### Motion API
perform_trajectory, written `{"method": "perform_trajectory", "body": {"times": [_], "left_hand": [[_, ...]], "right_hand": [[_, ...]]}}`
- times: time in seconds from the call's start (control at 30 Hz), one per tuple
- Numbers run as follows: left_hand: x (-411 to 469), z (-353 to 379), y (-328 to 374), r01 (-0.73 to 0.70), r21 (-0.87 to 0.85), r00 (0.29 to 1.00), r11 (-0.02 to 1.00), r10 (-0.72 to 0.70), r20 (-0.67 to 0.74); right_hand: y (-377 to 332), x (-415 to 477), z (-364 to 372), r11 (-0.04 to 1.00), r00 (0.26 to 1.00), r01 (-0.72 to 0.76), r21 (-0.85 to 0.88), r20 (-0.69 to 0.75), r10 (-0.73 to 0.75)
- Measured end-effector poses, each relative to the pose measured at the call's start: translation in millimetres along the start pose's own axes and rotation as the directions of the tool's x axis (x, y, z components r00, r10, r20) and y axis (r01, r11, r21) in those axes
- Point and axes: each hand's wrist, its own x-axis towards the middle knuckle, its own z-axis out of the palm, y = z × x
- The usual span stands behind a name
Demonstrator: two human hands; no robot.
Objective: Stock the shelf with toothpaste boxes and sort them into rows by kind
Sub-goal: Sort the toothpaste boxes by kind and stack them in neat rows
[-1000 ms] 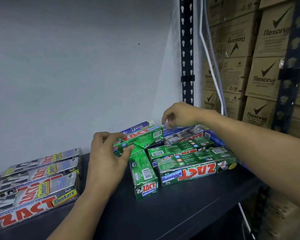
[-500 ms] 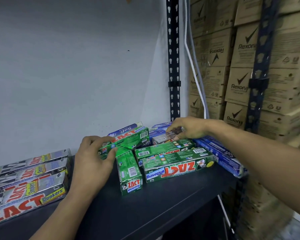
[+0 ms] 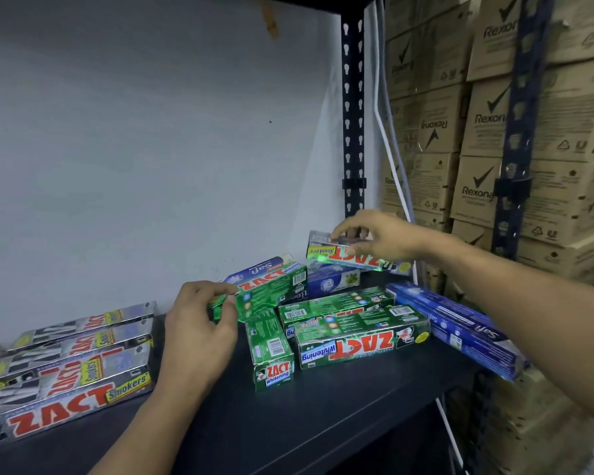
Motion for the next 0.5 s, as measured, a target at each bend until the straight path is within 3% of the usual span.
{"method": "perform_trajectory", "body": {"times": [0.2, 0.37, 0.5], "left_hand": [[-3.9, 2.7, 6.2, -0.032, -0.059, 0.994, 0.998, 0.038, 0.103], [-7.9, 5.5, 15.2, -0.035, -0.137, 0.972, 0.990, 0.065, 0.226], [-10.3, -3.9, 29.3, 0.053, -0.223, 0.985, 0.973, -0.014, 0.172]], "right_hand": [[-12.0, -9.0, -15.7, 0.993, 0.995, 0.018, 0.118, -0.102, -0.006], [-58.3, -23.8, -17.5, 0.991, 0.993, 0.109, 0.078, 0.023, -0.112], [-104.3, -38.3, -4.1, 0.979, 0.981, 0.139, 0.150, 0.117, -0.158]]}}
